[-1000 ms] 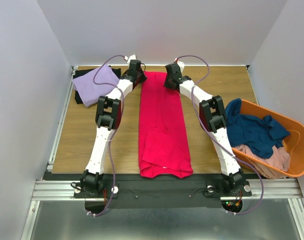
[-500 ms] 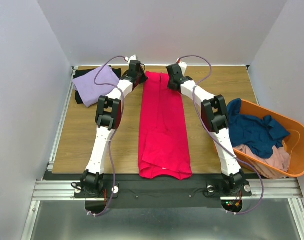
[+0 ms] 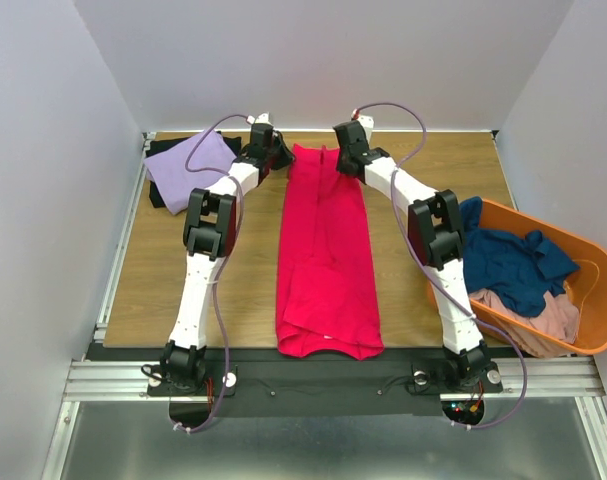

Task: Fold and stack the t-shirts
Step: Fold the tshirt

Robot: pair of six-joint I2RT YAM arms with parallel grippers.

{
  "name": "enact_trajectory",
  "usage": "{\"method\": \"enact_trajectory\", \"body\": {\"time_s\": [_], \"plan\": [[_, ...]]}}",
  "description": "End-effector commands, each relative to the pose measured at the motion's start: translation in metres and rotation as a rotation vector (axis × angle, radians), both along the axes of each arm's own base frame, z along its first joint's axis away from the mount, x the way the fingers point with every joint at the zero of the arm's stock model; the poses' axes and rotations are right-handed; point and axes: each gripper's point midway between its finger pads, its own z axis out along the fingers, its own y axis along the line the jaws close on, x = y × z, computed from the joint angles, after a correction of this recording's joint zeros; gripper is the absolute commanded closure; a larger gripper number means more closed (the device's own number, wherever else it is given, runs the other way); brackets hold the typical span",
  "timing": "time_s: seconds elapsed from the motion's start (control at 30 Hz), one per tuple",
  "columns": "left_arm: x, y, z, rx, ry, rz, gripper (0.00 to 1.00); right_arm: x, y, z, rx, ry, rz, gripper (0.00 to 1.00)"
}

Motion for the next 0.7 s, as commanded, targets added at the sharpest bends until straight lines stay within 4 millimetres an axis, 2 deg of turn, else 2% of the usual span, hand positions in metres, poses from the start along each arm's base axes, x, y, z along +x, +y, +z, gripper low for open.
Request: {"method": "enact_trajectory", "body": {"time_s": [0.0, 0.03, 0.07, 0.17, 0.3, 0.33, 0.37, 0.5, 0.53, 0.63, 0.67], "plan": [[-0.001, -0.006, 0.105, -0.065, -0.196, -0.056, 1.00, -0.006, 0.005, 0.033, 0.009, -0.043, 0.053, 1.00], [-0.001, -0.007, 0.113, -0.071, -0.211, -0.061, 1.00, -0.008, 0.006, 0.032, 0.008, -0.038, 0.062, 1.00], [-0.005, -0.007, 0.108, -0.068, -0.201, -0.067, 1.00, -0.009, 0.006, 0.035, 0.011, -0.039, 0.070, 1.00], [-0.016, -0.007, 0.117, -0.077, -0.220, -0.089, 1.00, -0.017, 0.007, 0.030, 0.003, -0.016, 0.096, 1.00], [-0.033, -0.006, 0.123, -0.079, -0.228, -0.107, 1.00, -0.025, 0.005, 0.031, 0.000, -0.003, 0.118, 1.00], [-0.037, -0.006, 0.130, -0.079, -0.236, -0.112, 1.00, -0.028, 0.004, 0.032, -0.001, -0.002, 0.118, 1.00], [-0.042, -0.005, 0.121, -0.074, -0.217, -0.114, 1.00, -0.031, 0.002, 0.034, -0.004, -0.001, 0.117, 0.99], [-0.062, -0.008, 0.117, -0.077, -0.205, -0.159, 1.00, -0.041, -0.001, 0.038, -0.010, 0.005, 0.128, 1.00], [-0.069, -0.009, 0.117, -0.066, -0.207, -0.173, 1.00, -0.043, -0.001, 0.045, -0.005, -0.004, 0.132, 1.00], [-0.079, -0.011, 0.117, -0.054, -0.204, -0.193, 1.00, -0.052, -0.003, 0.043, -0.005, 0.011, 0.143, 1.00], [-0.085, -0.011, 0.110, -0.048, -0.188, -0.200, 1.00, -0.054, -0.004, 0.049, -0.002, 0.003, 0.144, 1.00]]}}
